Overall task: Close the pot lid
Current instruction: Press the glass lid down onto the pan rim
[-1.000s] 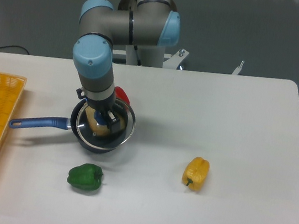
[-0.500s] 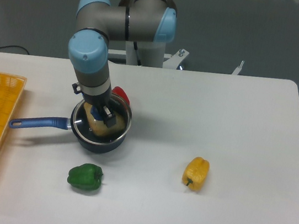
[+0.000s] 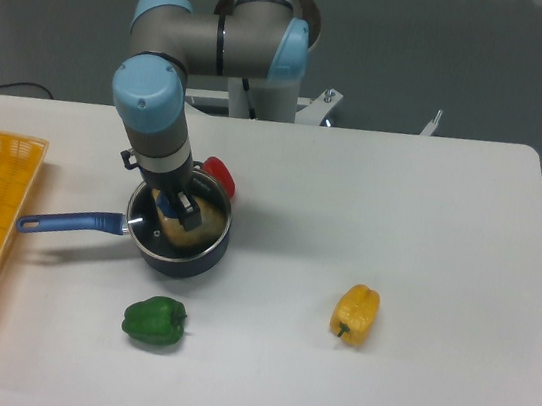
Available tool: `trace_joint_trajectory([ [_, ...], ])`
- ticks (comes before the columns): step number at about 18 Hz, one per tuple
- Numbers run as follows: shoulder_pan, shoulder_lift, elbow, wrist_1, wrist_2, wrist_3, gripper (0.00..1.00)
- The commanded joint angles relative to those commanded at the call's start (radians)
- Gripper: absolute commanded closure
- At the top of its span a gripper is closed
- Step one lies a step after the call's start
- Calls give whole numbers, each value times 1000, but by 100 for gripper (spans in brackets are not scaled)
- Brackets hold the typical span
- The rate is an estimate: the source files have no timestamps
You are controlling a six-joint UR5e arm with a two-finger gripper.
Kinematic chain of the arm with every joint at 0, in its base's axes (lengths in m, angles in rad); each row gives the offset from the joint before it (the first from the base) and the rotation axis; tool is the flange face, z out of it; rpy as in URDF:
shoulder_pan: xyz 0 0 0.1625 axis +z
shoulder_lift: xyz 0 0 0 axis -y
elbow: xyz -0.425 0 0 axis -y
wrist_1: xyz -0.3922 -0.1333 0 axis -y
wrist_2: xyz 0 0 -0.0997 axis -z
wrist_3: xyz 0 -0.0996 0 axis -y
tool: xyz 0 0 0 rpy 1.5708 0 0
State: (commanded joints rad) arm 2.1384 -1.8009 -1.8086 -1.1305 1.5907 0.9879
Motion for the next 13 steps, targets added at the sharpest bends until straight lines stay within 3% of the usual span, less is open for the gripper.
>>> trace_joint_trajectory([
  [13,0,-2,-8,14,0,-2,37],
])
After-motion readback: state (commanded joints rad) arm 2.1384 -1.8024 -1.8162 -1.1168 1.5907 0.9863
